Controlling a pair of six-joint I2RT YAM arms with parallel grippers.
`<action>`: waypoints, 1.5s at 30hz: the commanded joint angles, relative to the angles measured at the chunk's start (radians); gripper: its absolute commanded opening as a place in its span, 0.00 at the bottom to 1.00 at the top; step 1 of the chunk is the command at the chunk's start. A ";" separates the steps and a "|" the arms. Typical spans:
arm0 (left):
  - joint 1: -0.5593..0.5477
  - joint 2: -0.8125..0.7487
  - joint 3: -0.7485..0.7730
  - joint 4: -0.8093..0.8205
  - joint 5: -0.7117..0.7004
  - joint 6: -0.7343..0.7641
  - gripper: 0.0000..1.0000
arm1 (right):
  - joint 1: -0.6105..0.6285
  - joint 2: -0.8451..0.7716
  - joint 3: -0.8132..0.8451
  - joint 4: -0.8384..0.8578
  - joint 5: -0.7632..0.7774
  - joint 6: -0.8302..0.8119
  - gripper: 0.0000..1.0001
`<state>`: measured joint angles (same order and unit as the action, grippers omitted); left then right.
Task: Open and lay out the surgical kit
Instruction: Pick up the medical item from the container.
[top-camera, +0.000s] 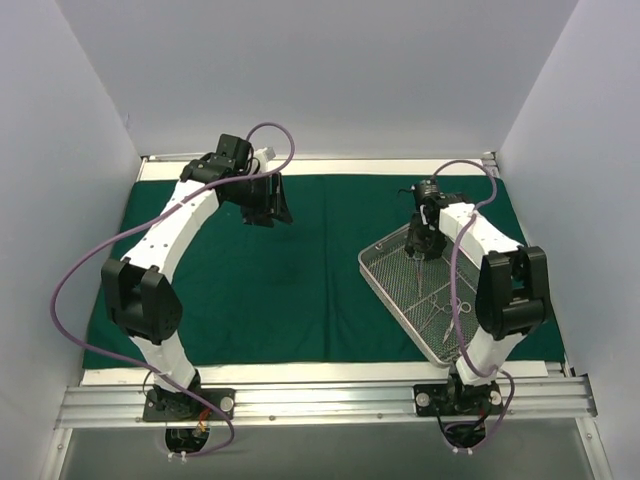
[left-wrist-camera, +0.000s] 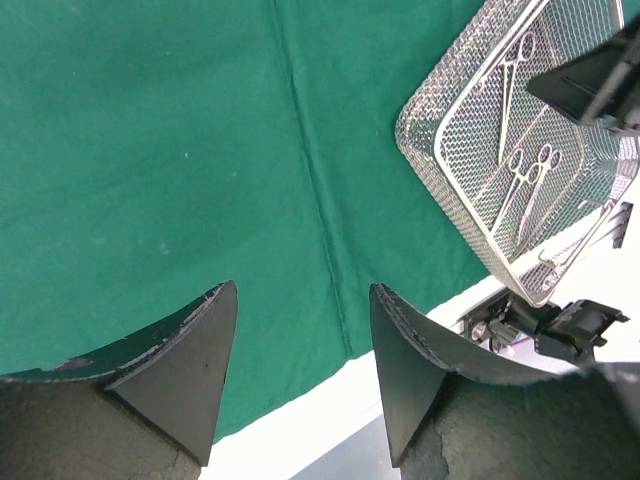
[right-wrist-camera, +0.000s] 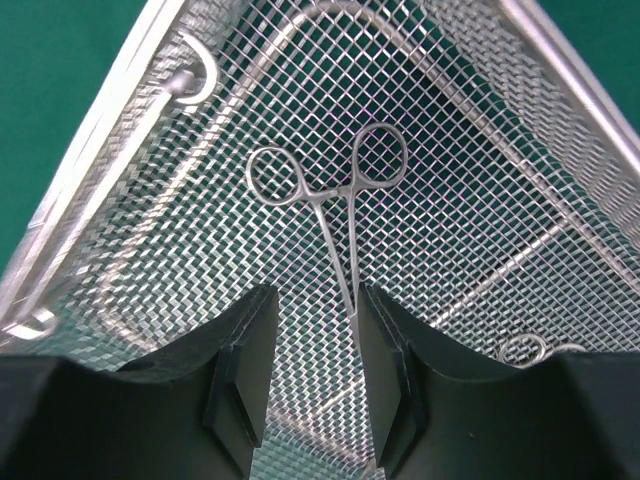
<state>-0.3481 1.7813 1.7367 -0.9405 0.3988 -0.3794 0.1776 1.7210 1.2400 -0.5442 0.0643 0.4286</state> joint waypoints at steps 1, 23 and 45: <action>0.011 -0.042 -0.012 0.005 0.029 0.013 0.64 | 0.002 0.032 -0.037 0.024 0.034 -0.027 0.38; 0.043 -0.019 0.030 -0.029 0.032 -0.001 0.62 | -0.010 0.173 -0.171 0.115 -0.003 -0.100 0.13; 0.044 0.000 0.021 0.026 0.196 -0.012 0.58 | -0.059 -0.207 -0.016 -0.094 -0.303 -0.091 0.00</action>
<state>-0.3099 1.7844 1.7271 -0.9592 0.4946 -0.3866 0.1135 1.5970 1.1763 -0.5972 -0.1154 0.3267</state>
